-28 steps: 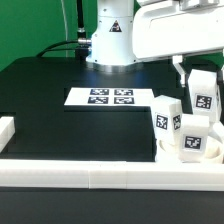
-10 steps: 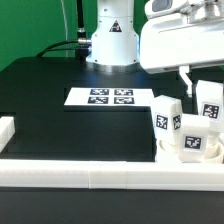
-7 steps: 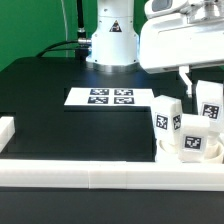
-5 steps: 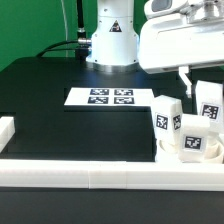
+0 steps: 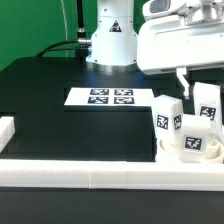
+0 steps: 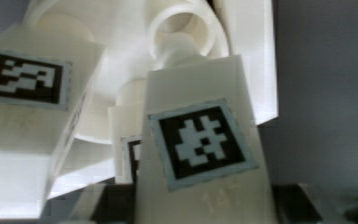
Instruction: Assemble stool
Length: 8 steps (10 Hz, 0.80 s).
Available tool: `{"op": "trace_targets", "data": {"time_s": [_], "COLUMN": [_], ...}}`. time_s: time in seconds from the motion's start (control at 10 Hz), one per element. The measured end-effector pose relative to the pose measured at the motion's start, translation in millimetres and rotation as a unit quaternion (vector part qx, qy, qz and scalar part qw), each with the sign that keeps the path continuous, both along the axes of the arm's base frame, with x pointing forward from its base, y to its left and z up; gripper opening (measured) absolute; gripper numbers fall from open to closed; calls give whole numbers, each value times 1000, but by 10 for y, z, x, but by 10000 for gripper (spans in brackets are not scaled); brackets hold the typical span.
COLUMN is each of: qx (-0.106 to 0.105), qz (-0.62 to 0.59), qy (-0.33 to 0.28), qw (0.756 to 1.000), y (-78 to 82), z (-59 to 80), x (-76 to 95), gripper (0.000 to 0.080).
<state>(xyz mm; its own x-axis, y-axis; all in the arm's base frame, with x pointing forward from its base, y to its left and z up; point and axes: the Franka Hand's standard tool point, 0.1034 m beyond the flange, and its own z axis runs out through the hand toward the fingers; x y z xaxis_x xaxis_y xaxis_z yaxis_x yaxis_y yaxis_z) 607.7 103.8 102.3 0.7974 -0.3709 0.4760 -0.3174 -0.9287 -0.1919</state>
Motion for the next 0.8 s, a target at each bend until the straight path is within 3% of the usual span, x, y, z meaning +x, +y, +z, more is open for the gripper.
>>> {"op": "trace_targets", "data": {"time_s": [0.8], "qx": [-3], "qz": [6], "qy": [1], "qw": [1000], "y": [43], "z": [-44], "x": [-56], "gripper": [328]}}
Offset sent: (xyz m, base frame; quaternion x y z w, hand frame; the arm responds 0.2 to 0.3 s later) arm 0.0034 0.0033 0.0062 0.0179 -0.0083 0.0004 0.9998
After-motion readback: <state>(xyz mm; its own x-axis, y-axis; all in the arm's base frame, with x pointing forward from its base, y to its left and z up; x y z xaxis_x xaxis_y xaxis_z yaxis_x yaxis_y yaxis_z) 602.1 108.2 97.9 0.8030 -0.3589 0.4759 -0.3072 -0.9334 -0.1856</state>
